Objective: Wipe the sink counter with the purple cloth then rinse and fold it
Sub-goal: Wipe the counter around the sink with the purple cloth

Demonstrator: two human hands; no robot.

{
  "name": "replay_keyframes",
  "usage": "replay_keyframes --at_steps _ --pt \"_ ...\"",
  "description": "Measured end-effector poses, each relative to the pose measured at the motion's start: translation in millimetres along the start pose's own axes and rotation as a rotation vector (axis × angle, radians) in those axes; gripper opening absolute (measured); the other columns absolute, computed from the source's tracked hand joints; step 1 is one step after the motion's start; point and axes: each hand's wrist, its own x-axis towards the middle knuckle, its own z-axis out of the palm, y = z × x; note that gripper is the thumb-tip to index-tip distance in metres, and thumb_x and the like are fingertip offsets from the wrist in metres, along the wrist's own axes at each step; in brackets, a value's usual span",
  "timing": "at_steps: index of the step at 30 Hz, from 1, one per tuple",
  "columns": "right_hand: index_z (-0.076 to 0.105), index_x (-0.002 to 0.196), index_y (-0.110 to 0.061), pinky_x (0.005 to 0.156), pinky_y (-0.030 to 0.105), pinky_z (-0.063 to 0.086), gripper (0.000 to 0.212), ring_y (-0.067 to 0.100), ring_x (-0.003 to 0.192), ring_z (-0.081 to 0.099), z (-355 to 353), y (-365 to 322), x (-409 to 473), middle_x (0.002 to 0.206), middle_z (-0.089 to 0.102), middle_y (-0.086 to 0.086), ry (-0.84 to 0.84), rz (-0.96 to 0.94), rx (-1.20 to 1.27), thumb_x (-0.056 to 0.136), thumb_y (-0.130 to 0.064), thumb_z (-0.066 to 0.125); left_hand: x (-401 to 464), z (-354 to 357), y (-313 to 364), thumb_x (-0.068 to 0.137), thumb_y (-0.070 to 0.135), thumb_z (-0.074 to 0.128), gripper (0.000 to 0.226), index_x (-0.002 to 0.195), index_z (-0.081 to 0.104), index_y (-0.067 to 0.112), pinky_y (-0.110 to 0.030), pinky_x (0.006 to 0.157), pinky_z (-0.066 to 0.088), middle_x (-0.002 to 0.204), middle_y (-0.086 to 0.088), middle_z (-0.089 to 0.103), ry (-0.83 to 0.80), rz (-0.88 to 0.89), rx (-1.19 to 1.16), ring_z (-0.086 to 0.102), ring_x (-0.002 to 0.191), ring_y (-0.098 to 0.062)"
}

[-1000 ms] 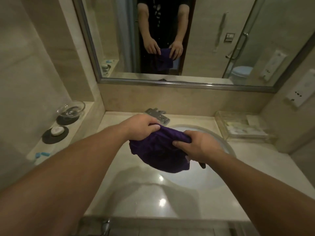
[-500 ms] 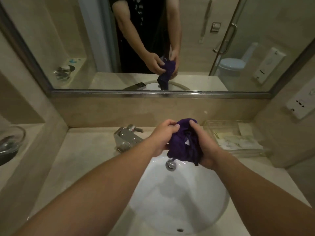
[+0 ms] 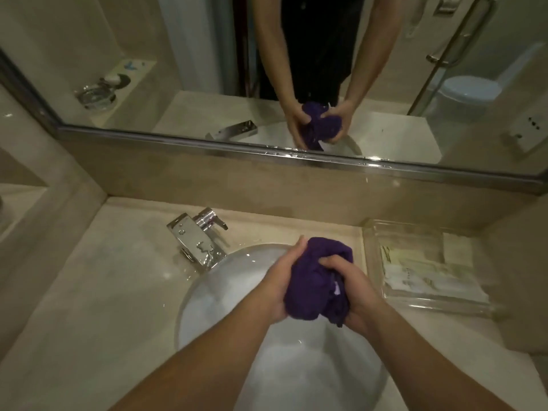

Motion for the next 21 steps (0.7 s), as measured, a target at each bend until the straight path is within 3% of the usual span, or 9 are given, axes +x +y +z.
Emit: replay_keyframes --at_steps 2,4,6,8,11,13,18,21 --pt "0.066 0.116 -0.020 0.087 0.049 0.060 0.038 0.028 0.097 0.073 12 4 0 0.109 0.074 0.012 0.058 -0.101 -0.258 0.089 -0.047 0.068 -5 3 -14 0.084 0.057 0.069 0.056 0.120 0.072 0.014 -0.043 0.084 0.058 0.114 -0.011 0.074 -0.048 -0.036 -0.141 0.070 0.101 -0.029" --pt "0.056 0.127 -0.035 0.092 0.046 0.057 0.070 0.022 0.105 0.068 27 8 0 0.121 0.067 0.003 0.162 -0.198 -0.445 0.080 -0.085 0.047 -6 6 -24 0.086 0.052 0.069 0.050 0.122 0.071 0.017 -0.038 0.073 0.059 0.116 -0.009 0.074 0.007 0.026 -0.245 0.072 0.100 -0.027" --pt "0.051 0.130 -0.045 0.096 0.051 0.053 0.082 0.023 0.110 0.064 39 11 1 0.128 0.062 0.001 0.212 -0.246 -0.521 0.071 -0.097 0.026 -7 7 -26 0.085 0.052 0.071 0.054 0.127 0.066 0.020 -0.039 0.079 0.059 0.125 -0.010 0.071 0.083 0.118 -0.260 0.070 0.110 -0.028" --pt "0.057 0.120 -0.046 0.094 0.050 0.051 0.070 0.021 0.103 0.065 46 10 3 0.117 0.066 -0.004 0.208 -0.254 -0.621 0.079 -0.090 0.020 -9 7 -24 0.078 0.059 0.074 0.066 0.129 0.065 0.019 -0.044 0.094 0.056 0.129 -0.012 0.069 0.144 0.208 -0.272 0.068 0.116 -0.030" --pt "0.066 0.103 -0.037 0.085 0.039 0.053 0.052 0.014 0.092 0.068 56 8 -1 0.097 0.071 -0.010 0.095 -0.174 -0.535 0.089 -0.076 0.034 -15 4 -18 0.064 0.076 0.075 0.083 0.122 0.069 0.018 -0.050 0.105 0.050 0.122 -0.009 0.072 0.248 0.302 -0.216 0.069 0.113 -0.028" --pt "0.067 0.097 -0.033 0.077 0.034 0.053 0.049 0.010 0.086 0.068 65 12 -4 0.090 0.073 -0.009 0.089 -0.211 -0.555 0.091 -0.071 0.037 -17 1 -12 0.061 0.083 0.072 0.079 0.110 0.073 0.021 -0.046 0.099 0.054 0.110 -0.004 0.076 0.368 0.361 -0.110 0.072 0.105 -0.023" --pt "0.063 0.073 -0.023 0.060 0.031 0.047 0.044 0.013 0.069 0.065 65 29 -8 0.070 0.068 -0.004 0.234 -0.396 -0.627 0.099 -0.049 0.041 -19 -1 -15 0.085 0.053 0.067 0.034 0.081 0.076 0.020 -0.026 0.071 0.057 0.076 0.005 0.077 0.567 0.407 0.033 0.073 0.075 -0.011" --pt "0.063 0.065 -0.021 0.059 0.033 0.053 0.047 0.016 0.062 0.064 58 32 0 0.062 0.066 -0.002 0.207 -0.453 -0.841 0.097 -0.048 0.042 -14 -5 -24 0.083 0.044 0.063 0.030 0.080 0.077 0.018 -0.034 0.076 0.060 0.074 0.002 0.076 0.665 0.370 0.006 0.073 0.077 -0.018"
